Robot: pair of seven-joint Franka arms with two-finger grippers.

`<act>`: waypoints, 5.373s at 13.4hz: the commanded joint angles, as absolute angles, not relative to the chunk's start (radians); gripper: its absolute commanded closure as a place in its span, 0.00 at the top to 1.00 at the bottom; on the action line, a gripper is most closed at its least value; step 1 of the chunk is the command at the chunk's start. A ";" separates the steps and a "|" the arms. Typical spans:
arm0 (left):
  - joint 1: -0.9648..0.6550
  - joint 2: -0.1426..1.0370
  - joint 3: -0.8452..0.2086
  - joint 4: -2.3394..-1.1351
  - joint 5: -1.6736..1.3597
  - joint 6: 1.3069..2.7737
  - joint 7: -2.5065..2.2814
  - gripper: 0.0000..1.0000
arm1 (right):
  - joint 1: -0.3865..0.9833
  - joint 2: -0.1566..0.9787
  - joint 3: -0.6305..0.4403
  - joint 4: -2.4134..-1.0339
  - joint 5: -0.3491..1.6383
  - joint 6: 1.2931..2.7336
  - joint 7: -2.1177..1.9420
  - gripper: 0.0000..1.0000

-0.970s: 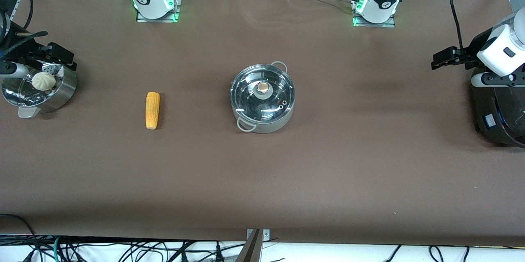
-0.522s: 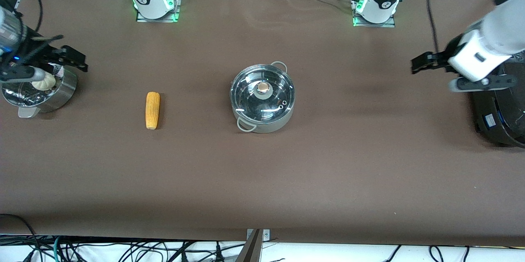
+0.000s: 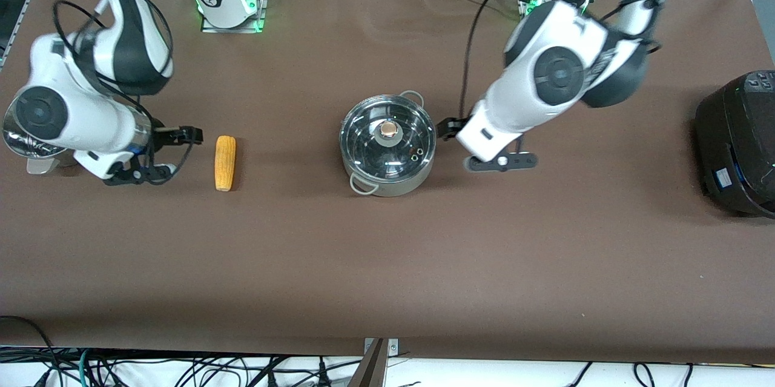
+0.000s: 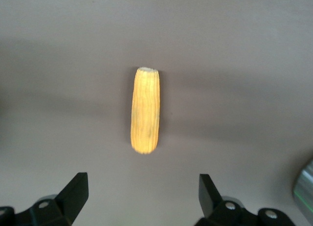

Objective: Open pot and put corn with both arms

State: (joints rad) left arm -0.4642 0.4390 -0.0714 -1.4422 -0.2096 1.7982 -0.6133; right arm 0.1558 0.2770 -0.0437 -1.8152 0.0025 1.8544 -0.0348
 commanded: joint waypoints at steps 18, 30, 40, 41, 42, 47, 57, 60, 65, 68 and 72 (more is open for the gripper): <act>-0.733 0.617 -0.045 -1.391 -0.149 2.006 -0.930 0.02 | 0.216 0.393 -0.052 -2.184 -0.044 2.499 0.045 0.00; -0.620 0.408 -0.037 -1.434 -0.123 1.795 -0.830 0.00 | 0.356 0.396 -0.046 -1.533 0.096 1.672 0.060 0.00; -0.211 0.166 0.005 -2.012 -0.123 2.133 -0.042 0.00 | 0.690 0.518 -0.046 -1.491 0.316 1.968 0.437 0.00; -0.184 0.166 0.023 -2.078 -0.132 2.222 0.048 0.00 | 0.724 0.544 -0.046 -1.493 0.316 2.021 0.489 0.00; -0.178 0.167 0.040 -2.141 -0.133 2.320 0.117 0.00 | 0.753 0.573 -0.046 -1.491 0.316 2.072 0.529 0.00; -0.176 0.270 0.041 -2.276 -0.153 2.476 0.150 0.00 | 0.805 0.696 -0.048 -1.493 0.311 2.224 0.568 0.00; -0.178 0.217 0.049 -2.269 -0.152 2.405 0.137 1.00 | 0.792 0.618 -0.075 -1.489 0.293 2.195 0.555 1.00; -0.175 0.111 0.052 -2.249 -0.140 2.324 0.132 1.00 | 0.793 0.566 -0.142 -1.486 0.291 2.090 0.540 1.00; -0.120 0.040 0.052 -1.938 -0.046 1.865 0.129 1.00 | 0.795 0.445 -0.331 -1.488 0.244 1.880 0.392 1.00; -0.118 0.037 0.052 -1.749 -0.005 1.637 0.092 1.00 | 0.795 0.404 -0.499 -1.488 0.149 1.775 0.228 1.00; -0.106 0.034 0.052 -1.605 0.009 1.493 0.020 1.00 | 0.682 0.292 -0.573 -1.489 0.156 1.691 0.103 1.00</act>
State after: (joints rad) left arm -0.1205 0.0097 0.0586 -1.6791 -0.0170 1.5462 0.0462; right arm 0.7627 0.3800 -0.6080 -1.4732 0.1673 1.7308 0.1334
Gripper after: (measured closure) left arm 0.000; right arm 0.000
